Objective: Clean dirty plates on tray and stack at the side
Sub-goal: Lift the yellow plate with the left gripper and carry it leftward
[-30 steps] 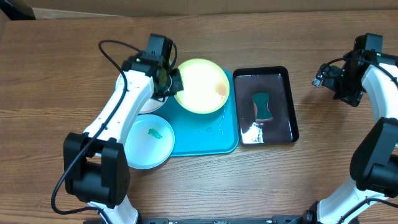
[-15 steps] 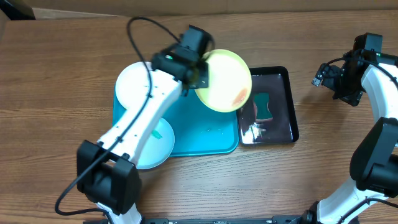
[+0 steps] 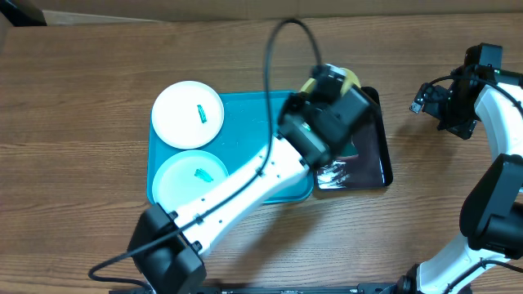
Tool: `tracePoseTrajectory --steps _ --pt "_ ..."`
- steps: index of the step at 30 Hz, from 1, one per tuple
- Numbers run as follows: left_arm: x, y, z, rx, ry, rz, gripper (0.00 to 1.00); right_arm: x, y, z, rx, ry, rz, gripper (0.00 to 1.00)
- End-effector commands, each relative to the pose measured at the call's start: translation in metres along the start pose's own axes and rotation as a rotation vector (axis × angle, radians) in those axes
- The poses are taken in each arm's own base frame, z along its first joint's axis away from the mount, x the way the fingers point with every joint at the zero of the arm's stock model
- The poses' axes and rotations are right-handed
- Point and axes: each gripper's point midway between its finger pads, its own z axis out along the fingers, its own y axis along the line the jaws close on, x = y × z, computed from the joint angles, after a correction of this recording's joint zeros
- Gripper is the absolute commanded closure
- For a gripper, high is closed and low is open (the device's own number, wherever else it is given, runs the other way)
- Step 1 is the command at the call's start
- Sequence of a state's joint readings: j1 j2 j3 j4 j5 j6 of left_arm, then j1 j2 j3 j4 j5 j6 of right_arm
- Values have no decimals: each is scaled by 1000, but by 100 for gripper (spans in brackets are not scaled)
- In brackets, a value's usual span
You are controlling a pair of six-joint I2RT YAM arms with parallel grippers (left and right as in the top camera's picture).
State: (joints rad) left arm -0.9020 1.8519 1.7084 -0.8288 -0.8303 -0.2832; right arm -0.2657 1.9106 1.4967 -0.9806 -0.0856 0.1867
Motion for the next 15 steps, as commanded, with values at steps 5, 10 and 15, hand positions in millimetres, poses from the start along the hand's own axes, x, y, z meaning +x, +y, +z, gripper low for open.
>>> tracePoseTrajectory --steps 5,10,15 --pt "-42 30 -42 -331 -196 99 96 -6 2 -5 -1 -24 3 0" --pt "-53 25 -58 -369 -243 133 96 -6 2 -5 -1 -24 3 0" --pt "-57 22 -62 -362 -263 113 96 -6 2 -5 -1 -24 2 0"
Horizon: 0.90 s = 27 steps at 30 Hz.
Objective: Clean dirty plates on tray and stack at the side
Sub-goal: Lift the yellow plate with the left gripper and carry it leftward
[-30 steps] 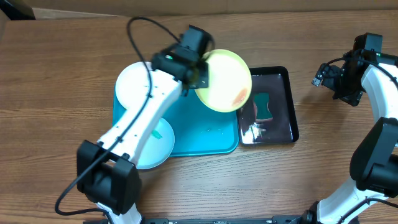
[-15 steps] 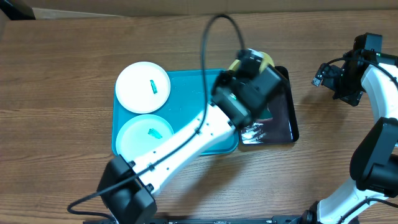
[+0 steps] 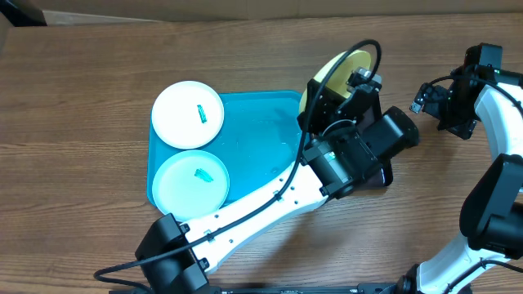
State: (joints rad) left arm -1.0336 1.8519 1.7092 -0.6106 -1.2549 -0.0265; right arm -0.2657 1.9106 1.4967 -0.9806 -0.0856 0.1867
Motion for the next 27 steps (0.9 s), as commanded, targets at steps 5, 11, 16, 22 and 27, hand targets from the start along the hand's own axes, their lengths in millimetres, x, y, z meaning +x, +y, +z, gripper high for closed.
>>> tracePoseTrajectory --steps 5,11,16,22,27 --pt "-10 11 -1 -60 -12 -3 96 -6 2 -5 -1 -24 3 0" --pt "-10 11 -1 -60 -13 -4 96 -6 2 -5 -1 -24 3 0" --pt "-10 6 -1 -26 -13 -12 96 -6 2 -4 -1 -23 3 0" --pt "-9 2 1 -4 -9 -49 96 -6 2 -5 -1 -24 3 0" --pt "-5 -5 7 47 8 -55 96 -6 2 -5 -1 -24 3 0"
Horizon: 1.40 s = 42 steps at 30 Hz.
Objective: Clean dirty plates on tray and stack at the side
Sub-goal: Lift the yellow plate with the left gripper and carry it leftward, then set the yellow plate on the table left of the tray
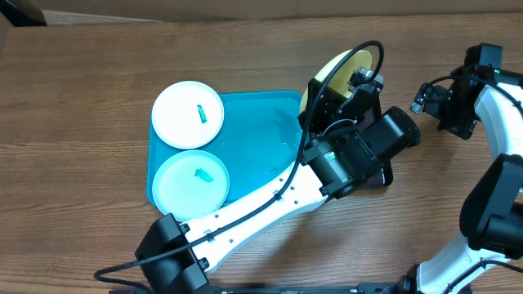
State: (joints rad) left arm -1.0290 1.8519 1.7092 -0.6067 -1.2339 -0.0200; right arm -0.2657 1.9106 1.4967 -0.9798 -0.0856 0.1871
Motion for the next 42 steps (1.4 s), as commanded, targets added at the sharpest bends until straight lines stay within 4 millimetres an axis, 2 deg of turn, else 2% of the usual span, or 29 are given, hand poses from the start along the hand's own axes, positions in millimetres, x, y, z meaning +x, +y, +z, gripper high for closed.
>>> tracePoseTrajectory --steps 1,8,9,13,15,18,20,23,26,31,33,37,42 --pt "-4 -4 5 37 6 -54 96 -6 2 -5 0 -23 2 0" --pt "7 -6 5 53 37 -34 96 -6 2 -5 0 -23 2 0" --pt "12 -13 8 97 59 -52 96 -6 2 -4 0 -22 3 0" --pt "43 -56 18 433 220 -92 96 -6 2 -5 0 -23 2 0" --pt "61 -69 24 597 337 -163 96 -6 2 -5 0 -23 2 0" --pt "79 -72 36 794 484 -276 96 -6 2 -5 0 -23 2 0" --pt "87 -66 46 916 563 -364 96 -6 2 -5 0 -23 2 0" --pt "103 -40 68 1010 665 -501 96 -6 2 -5 0 -23 2 0" --pt "130 1 100 987 760 -636 96 -6 2 -5 0 -23 2 0" --pt "201 91 152 789 901 -855 96 -6 2 -4 0 -22 2 0" --pt "228 124 164 707 937 -935 96 -6 2 -4 0 -22 2 0" --pt "283 190 178 523 1011 -1132 96 -6 2 -5 0 -23 2 0" --pt "346 263 179 296 1044 -1355 96 -6 2 -5 0 -23 3 0"
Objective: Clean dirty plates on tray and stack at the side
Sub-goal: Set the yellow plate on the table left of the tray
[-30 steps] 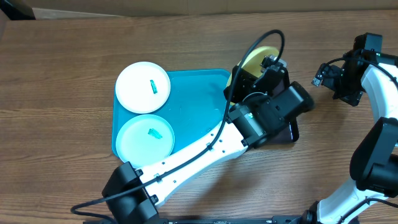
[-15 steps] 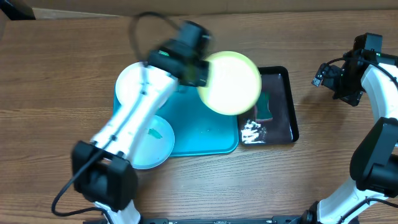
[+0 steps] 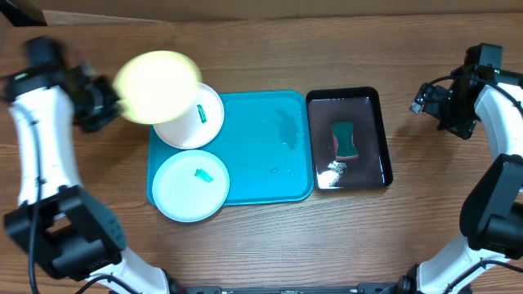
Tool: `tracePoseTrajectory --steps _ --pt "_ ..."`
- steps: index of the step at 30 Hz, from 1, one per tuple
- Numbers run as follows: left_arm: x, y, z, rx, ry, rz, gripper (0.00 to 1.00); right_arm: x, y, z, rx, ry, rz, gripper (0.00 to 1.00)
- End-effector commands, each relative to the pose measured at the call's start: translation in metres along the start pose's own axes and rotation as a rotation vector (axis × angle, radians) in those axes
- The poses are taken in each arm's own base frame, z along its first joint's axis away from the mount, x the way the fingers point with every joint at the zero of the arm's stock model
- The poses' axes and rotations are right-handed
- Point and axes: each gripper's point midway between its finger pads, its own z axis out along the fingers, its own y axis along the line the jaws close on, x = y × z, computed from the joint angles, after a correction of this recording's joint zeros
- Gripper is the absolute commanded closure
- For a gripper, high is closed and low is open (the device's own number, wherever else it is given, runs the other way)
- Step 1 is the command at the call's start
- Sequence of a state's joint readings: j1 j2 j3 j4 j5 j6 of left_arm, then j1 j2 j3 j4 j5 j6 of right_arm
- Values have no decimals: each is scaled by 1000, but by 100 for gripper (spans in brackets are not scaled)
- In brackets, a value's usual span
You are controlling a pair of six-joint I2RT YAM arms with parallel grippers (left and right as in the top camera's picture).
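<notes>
A pale yellow plate [image 3: 157,86] hangs blurred above the table at the blue tray's far left corner, overlapping the white plate's edge. My left gripper [image 3: 113,100] is shut on its left rim. On the blue tray [image 3: 261,155] lie a white plate [image 3: 196,122] with a teal scrap [image 3: 201,113] and a pale green plate [image 3: 186,192] with another teal scrap [image 3: 201,173]. My right gripper [image 3: 441,106] hovers far right, away from the plates; how its jaws stand does not show.
A black tray [image 3: 384,139] beside the blue tray holds a green sponge [image 3: 345,140] and white foam [image 3: 331,171]. Small wet spots lie on the blue tray's right half. A cardboard edge [image 3: 245,6] runs along the back of the wooden table.
My left gripper held the yellow plate tilted on edge over the black tray. Now it holds the plate flat at the blue tray's far left corner. The right arm has not moved.
First my left arm reached across the blue tray, with the yellow plate mostly hidden at the black tray. At the two later moments the plate stood on edge over the black tray. Now it is at the far left, and the sponge shows.
</notes>
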State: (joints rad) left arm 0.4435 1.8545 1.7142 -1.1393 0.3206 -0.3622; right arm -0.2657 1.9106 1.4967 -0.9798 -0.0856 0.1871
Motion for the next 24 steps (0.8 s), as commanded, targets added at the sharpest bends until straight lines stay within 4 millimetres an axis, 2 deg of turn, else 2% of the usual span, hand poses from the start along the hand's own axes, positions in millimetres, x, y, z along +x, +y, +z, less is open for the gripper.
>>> tracePoseTrajectory --steps 1,3,6,9,12,18,22,24 --pt "-26 41 -17 -18 -63 -177 96 -6 2 -5 0 -23 2 0" --pt "-37 80 -27 -115 -118 -258 96 -6 2 -5 -1 -23 2 0" --pt "-40 137 -39 -315 -176 -356 96 -6 2 -5 0 -23 3 0" --pt "-37 172 -38 -440 -203 -392 96 -6 2 -4 0 -22 2 0" --pt "-37 183 -19 -450 -220 -390 96 -6 2 -5 0 -23 3 0" --pt "-33 183 32 -389 -252 -349 96 -6 2 -5 0 -23 2 0" --pt "-29 177 59 -331 -271 -315 96 -6 2 -4 0 -22 2 0" --pt "-28 167 70 -273 -267 -263 96 -6 2 -5 0 -23 3 0"
